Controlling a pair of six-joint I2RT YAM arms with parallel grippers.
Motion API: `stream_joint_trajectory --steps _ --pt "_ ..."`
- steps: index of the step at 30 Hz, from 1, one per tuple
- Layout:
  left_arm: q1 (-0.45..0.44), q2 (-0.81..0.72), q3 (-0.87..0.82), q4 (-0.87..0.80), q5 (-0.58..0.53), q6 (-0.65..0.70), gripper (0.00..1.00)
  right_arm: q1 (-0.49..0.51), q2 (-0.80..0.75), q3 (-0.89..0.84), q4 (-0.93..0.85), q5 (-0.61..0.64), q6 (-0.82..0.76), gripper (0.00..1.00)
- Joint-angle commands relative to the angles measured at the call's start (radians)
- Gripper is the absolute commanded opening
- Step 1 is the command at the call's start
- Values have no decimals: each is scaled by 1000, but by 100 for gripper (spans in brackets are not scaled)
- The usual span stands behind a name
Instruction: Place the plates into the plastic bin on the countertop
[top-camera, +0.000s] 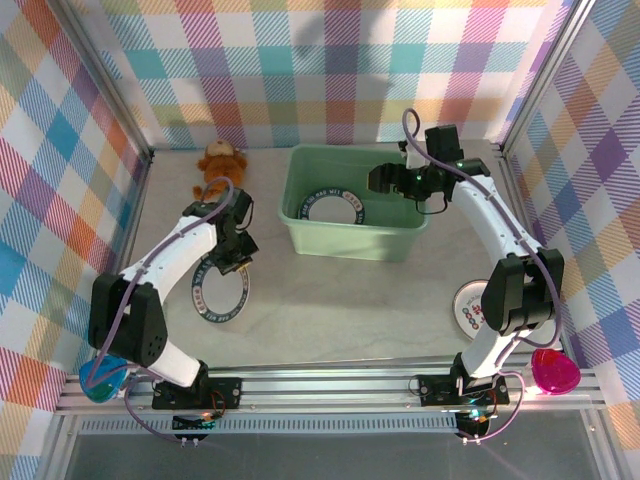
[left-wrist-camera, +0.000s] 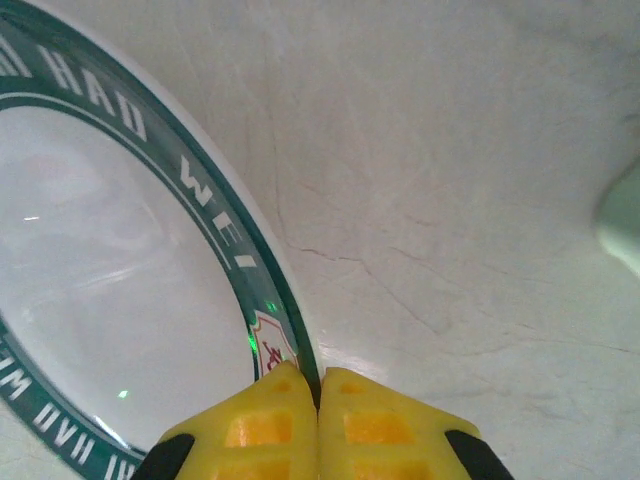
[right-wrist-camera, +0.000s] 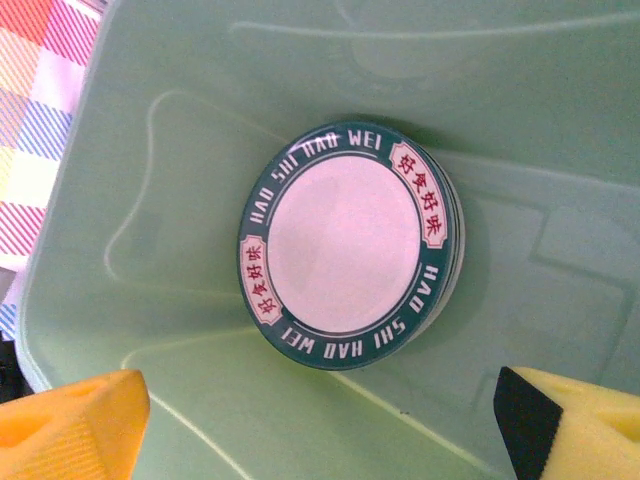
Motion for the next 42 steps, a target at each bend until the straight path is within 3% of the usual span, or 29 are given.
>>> stream_joint_trajectory --steps 1,12,18,22,26,29,35,42 --pt "-4 -59 55 -42 -43 -31 0 -5 -4 50 6 -50 19 90" --pt "4 -186 105 5 -131 -96 0 -2 3 111 48 -159 46 87" --pt "2 -247 159 64 -214 -109 0 11 9 151 84 -284 44 81" --pt "0 -290 184 123 -255 -123 0 51 11 192 83 -371 -12 76" --pt "-3 -278 271 135 -261 -95 0 116 0 231 70 -374 -94 71" --pt "-12 -256 340 156 -256 -83 0 179 -32 214 112 -344 -168 70" --pt "-49 -205 456 226 -222 -70 0 330 -118 48 361 -161 -372 69" --pt "-111 -179 524 286 -217 -61 0 440 -92 -36 563 -30 -432 63"
